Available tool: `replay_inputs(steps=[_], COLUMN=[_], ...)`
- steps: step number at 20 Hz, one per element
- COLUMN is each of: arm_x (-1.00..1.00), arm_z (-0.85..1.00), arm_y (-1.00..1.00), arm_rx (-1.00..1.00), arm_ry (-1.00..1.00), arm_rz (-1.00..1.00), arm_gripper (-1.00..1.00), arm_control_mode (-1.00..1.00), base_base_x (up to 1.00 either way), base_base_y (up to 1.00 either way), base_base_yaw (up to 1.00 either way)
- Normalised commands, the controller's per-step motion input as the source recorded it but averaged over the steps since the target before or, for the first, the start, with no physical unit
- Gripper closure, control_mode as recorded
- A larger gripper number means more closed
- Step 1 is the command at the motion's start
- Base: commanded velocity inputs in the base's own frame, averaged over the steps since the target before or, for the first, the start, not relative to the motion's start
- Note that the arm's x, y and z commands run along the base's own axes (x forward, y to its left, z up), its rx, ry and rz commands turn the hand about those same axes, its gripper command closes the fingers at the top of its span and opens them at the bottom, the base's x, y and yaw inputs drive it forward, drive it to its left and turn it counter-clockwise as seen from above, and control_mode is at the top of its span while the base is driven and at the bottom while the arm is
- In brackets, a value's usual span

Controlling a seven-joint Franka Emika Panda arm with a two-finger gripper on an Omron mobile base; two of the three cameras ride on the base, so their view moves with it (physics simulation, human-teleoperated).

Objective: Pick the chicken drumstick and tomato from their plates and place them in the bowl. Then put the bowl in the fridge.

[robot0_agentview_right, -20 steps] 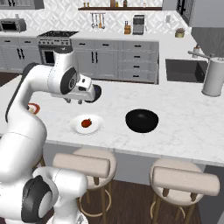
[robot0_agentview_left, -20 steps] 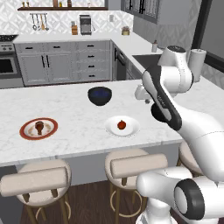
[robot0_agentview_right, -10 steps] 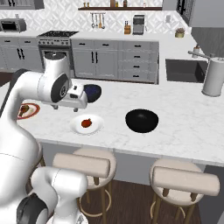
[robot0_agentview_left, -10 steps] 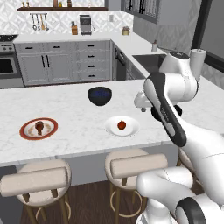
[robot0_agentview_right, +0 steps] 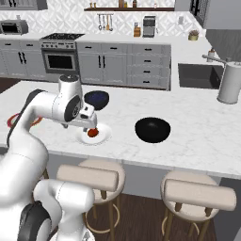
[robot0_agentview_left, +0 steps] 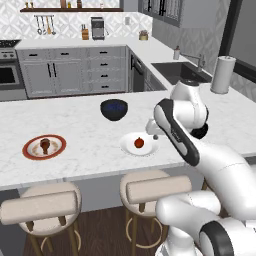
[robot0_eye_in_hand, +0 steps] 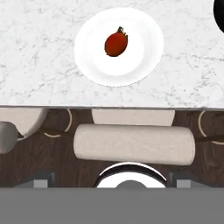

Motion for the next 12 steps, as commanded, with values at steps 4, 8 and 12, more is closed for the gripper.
replay_inputs(steps=[4, 8, 12], arm_x=[0.63, 0.70, 0.62], arm_z=[-0.37, -0.27, -0.28], arm_y=[0.00, 0.00, 0.05], arm_rx=[0.00, 0.00, 0.00], arm_ry=[0.15, 0.10, 0.01], arm_rz=[-0.02, 0.00, -0.01], arm_gripper=[-1.00, -1.00, -1.00], arm_control_mode=[-1.00, -1.00, -1.00], base_base_x=[0.00, 0.00, 0.00], base_base_y=[0.00, 0.00, 0.00], base_base_yaw=[0.00, 0.00, 0.00])
